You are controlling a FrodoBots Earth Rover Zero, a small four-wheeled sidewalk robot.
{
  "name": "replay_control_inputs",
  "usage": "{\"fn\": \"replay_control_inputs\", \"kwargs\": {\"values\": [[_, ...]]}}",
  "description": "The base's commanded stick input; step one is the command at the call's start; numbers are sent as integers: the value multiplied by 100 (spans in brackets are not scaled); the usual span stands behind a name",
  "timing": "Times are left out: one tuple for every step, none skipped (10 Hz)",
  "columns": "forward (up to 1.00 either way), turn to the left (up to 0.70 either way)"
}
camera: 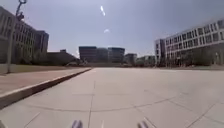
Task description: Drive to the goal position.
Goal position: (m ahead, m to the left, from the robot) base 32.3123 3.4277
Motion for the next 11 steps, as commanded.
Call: {"fn": "replay_control_inputs", "kwargs": {"values": [[85,13],[85,28],[85,34],[85,21],[85,7],[85,0],[85,0],[85,0],[85,4],[85,13],[85,34]]}}
